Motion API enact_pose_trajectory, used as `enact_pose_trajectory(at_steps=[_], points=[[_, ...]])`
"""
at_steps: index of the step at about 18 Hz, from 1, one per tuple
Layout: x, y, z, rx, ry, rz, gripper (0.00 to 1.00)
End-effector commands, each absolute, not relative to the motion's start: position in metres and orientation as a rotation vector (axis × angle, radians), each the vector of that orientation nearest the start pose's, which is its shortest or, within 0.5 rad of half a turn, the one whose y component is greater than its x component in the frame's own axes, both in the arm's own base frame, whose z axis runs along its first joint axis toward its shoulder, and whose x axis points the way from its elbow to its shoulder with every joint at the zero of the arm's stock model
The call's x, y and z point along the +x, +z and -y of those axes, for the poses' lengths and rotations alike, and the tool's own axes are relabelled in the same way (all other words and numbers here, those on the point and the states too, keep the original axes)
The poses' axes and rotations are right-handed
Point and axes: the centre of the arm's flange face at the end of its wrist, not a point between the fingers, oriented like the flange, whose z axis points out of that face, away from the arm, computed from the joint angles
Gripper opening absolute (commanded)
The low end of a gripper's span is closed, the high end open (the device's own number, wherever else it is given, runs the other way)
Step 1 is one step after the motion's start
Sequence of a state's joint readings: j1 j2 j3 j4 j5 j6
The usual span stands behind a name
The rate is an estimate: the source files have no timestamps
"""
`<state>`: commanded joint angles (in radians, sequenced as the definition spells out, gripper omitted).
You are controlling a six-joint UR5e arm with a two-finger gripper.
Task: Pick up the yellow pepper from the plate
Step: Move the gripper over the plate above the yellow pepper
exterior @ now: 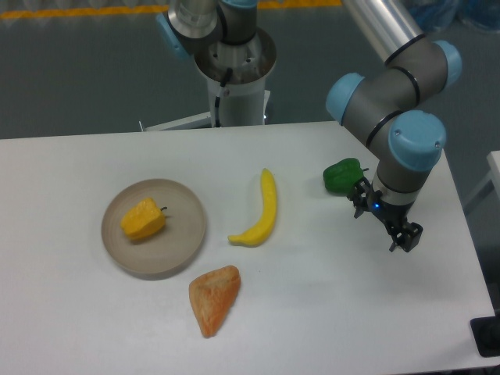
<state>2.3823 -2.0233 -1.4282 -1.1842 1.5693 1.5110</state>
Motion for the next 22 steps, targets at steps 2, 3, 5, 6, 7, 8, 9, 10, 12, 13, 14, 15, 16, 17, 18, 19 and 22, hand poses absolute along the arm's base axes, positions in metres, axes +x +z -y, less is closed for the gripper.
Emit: enact_pose_trajectory(at_steps=[2,3,5,6,7,8,9,10,12,13,14,15,16,17,18,19,22], points=[[-0.392,0.334,-0.556,-2.920,0.111,-1.063,1.00],[-0.392,0.335,-0.556,-2.920,0.113,-1.060,1.00],[-0.393,0.339,-0.557,-2.919,0.123,-1.052,1.00],[-0.391,0.340,-0.557,-2.920,0.123,-1.048,1.00],[-0.390,0.344,-0.557,-2.921,0.130,-1.031,1.00],[-0.385,0.346,-0.557,-2.931,0.127,-0.989,1.00],[-0.375,0.349,-0.563,-2.928,0.124,-0.966,1.00],[-0.360,0.353,-0.569,-2.920,0.125,-0.966,1.00],[-0.316,0.363,-0.586,-2.918,0.126,-0.948,1.00],[-0.289,0.365,-0.589,-2.919,0.115,-0.934,1.00],[-0.264,0.362,-0.589,-2.923,0.097,-0.930,1.00],[-0.238,0.366,-0.587,-2.922,0.094,-0.923,1.00],[-0.219,0.366,-0.588,-2.927,0.086,-0.912,1.00],[-0.199,0.365,-0.587,-2.933,0.075,-0.896,1.00],[-0.183,0.366,-0.585,-2.934,0.065,-0.880,1.00],[-0.162,0.364,-0.588,-2.925,0.044,-0.887,1.00],[-0.094,0.356,-0.587,-2.934,-0.005,-0.890,1.00]])
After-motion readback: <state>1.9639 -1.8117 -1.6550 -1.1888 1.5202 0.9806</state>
